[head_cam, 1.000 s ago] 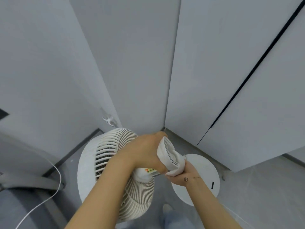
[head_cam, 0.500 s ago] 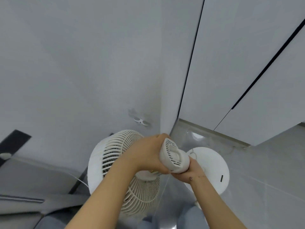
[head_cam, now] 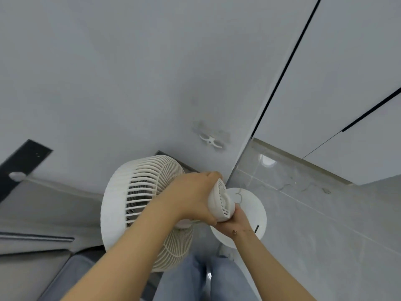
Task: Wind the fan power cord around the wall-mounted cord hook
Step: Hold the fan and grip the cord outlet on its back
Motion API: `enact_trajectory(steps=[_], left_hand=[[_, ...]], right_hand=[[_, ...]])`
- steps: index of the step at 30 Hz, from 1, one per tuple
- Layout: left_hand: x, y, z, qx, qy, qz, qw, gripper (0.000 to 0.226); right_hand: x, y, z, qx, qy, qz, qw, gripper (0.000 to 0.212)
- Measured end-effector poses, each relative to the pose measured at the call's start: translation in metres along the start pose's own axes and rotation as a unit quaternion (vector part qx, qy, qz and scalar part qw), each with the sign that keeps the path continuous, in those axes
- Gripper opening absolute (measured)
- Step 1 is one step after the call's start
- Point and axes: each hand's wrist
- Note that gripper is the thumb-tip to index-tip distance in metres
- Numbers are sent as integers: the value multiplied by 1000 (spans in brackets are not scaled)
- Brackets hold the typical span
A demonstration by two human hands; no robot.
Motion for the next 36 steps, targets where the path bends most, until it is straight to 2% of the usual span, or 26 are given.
enact_trajectory(steps=[4,9,17,23,27,31,33,36], left_hand=[[-14,-43,12,16,-16,9,1000,66],[-29,-110,29,20,-38,12,999,67],[-68,-177,53,37,-47,41,997,72],[-102,-194,67,43,-49,89,994,68],[-116,-195,72,42,-40,87,994,64],[-122,-191,71,28,-31,113,993,76],[-126,-191,74,26,-22,125,992,79],[-136,-184,56,21,2,121,992,78]], right_hand=[[-9,11,42,-5,-10,36,999,32],[-14,27,123,-8,6,60,998,41],[-15,38,216,-22,-54,44,997,27],[7,42,271,-20,-105,60,992,32],[21,46,282,29,-142,80,986,30],[44,51,291,62,-173,74,980,27],[52,55,294,79,-170,58,981,36],[85,74,284,83,-162,97,978,53]])
Point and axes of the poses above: each hand's wrist, its own z-axis towards the middle knuckle, its own x-axis out of the back of the hand, y = z × x, and after that the axes turned 7 degrees about -z, right-handed
